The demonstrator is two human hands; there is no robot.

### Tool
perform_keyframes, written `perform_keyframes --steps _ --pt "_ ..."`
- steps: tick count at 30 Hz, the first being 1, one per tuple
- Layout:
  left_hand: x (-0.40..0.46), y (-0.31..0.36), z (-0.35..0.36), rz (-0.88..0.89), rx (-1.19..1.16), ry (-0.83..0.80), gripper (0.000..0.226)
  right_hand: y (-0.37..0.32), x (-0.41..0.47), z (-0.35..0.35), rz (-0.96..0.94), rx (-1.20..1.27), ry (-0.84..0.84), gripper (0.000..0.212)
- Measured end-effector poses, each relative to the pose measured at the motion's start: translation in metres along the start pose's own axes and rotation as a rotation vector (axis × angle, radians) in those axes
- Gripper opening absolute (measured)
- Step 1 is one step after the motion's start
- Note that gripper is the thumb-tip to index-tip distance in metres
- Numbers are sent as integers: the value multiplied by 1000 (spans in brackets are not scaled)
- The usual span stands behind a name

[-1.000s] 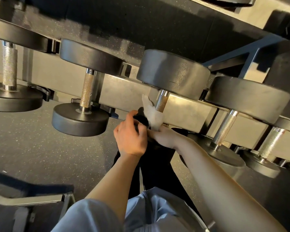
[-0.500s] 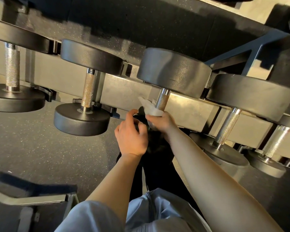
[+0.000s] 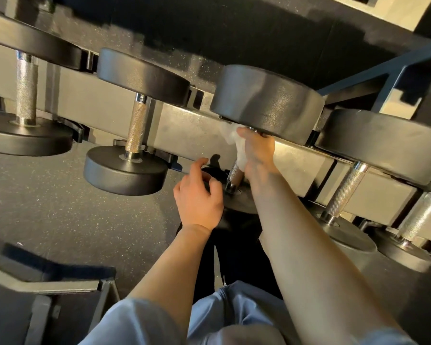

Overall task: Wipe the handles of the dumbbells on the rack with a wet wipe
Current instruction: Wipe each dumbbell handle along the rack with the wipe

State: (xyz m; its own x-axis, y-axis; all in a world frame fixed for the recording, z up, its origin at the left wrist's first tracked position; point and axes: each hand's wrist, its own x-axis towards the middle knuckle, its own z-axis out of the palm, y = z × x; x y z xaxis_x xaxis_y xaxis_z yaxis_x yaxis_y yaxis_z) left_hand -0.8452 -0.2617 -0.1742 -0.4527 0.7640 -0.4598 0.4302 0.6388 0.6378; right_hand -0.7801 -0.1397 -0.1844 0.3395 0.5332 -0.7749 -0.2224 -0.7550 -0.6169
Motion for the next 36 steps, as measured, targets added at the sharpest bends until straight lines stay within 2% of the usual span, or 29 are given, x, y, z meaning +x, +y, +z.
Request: perform_keyframes --steps 2,3,8,12,14,16,18,21,23,25,26,28,29,31,34,36 --pt "0 -1 0 3 6 -4 46 7 2 -2 18 -187 13 19" --pt "-1 -1 0 5 10 -5 46 12 3 -5 46 -286 -7 24" --pt "-1 1 -3 23 36 -14 47 30 -8 -31 229 -648 -243 49" --pt "-1 1 -3 14 36 -9 51 24 -22 -41 230 -790 -382 47" --pt "-1 1 -4 12 49 -16 50 19 -31 -48 178 -774 -447 30" --pt "-1 3 -4 -5 65 -42 52 16 -40 -58 76 -913 -416 22" --pt "-1 4 -5 -21 97 -76 55 14 -42 -67 -89 -1109 -374 33" --pt "5 5 -10 -34 131 -197 55 2 -50 -73 -322 -1244 -408 38" --pt "7 8 -19 46 100 -306 62 -8 -52 -72 -466 -1372 -466 36" --pt "7 13 -33 177 46 -328 65 -23 -59 -65 -542 -1438 -547 36" --pt "7 17 -41 186 17 -327 57 -30 -64 -61 -554 -1448 -590 39" --pt "8 21 -62 141 -77 -297 16 -42 -77 -52 -525 -1387 -708 44" --pt "9 23 -72 152 -112 -265 11 -46 -85 -48 -476 -1293 -758 48" --pt "7 23 -95 192 -145 -219 24 -46 -98 -38 -341 -1044 -813 47" --pt "9 13 -128 180 -256 -184 16 -46 -114 -24 -170 -702 -827 25" --pt "16 1 -149 121 -338 -187 22 -42 -123 -12 -109 -576 -790 24"
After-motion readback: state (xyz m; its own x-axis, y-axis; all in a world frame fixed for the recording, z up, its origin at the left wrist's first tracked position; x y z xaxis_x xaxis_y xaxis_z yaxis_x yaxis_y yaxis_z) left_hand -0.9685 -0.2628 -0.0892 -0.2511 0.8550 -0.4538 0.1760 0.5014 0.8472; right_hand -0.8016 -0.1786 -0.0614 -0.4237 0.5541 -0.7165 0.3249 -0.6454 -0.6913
